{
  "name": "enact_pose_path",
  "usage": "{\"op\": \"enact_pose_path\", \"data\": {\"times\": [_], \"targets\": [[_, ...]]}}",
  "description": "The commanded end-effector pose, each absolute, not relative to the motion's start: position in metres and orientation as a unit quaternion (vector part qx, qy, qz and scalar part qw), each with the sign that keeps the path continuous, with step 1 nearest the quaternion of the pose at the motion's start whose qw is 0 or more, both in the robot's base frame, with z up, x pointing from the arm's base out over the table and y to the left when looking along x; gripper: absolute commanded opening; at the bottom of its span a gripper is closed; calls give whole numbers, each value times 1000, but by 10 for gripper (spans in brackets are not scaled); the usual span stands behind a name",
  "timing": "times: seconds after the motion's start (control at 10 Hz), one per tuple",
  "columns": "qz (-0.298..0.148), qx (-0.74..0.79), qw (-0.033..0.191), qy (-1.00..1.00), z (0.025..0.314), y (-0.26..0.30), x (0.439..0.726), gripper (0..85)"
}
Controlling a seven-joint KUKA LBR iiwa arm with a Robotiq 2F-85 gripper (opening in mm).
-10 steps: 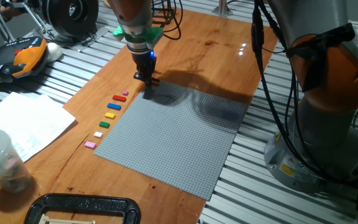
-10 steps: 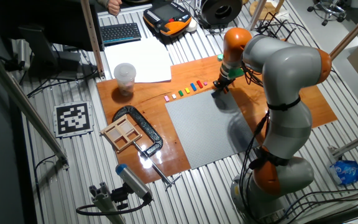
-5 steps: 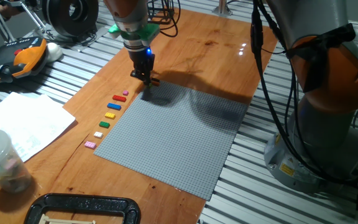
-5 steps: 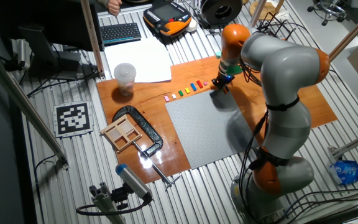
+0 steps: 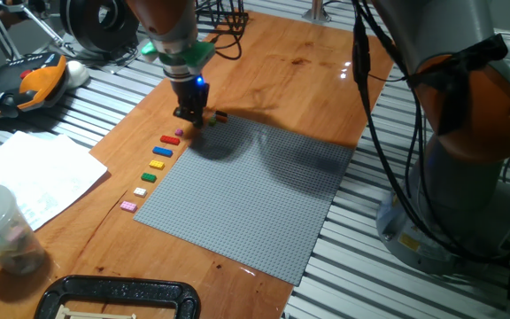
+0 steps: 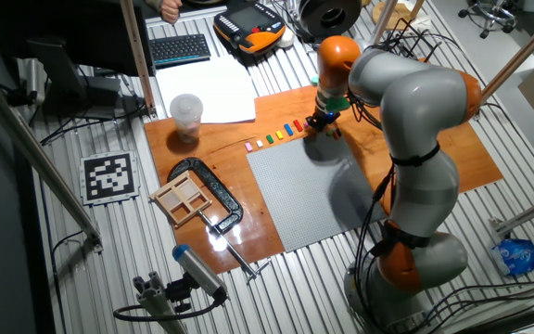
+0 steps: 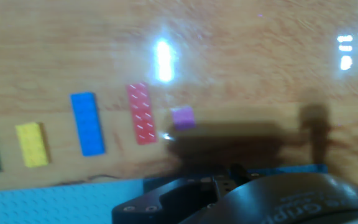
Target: Build with small Lego blocks
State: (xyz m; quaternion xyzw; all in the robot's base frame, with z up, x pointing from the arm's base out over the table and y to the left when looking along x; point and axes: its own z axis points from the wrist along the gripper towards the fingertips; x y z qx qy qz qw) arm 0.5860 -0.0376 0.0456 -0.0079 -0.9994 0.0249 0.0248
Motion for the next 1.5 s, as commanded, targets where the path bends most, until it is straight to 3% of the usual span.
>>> {"op": "enact_pose_path", "data": {"times": [0.0, 0.4, 0.5, 1.1, 1.4], "targets": [[24, -6, 23, -999, 44, -34, 589, 170], [23, 3, 12, -1000, 35, -31, 598, 170], [23, 3, 12, -1000, 34, -32, 599, 340], [27, 27, 17, -999, 35, -33, 600, 340], [18, 46, 3, -999, 35, -33, 600, 340]]}}
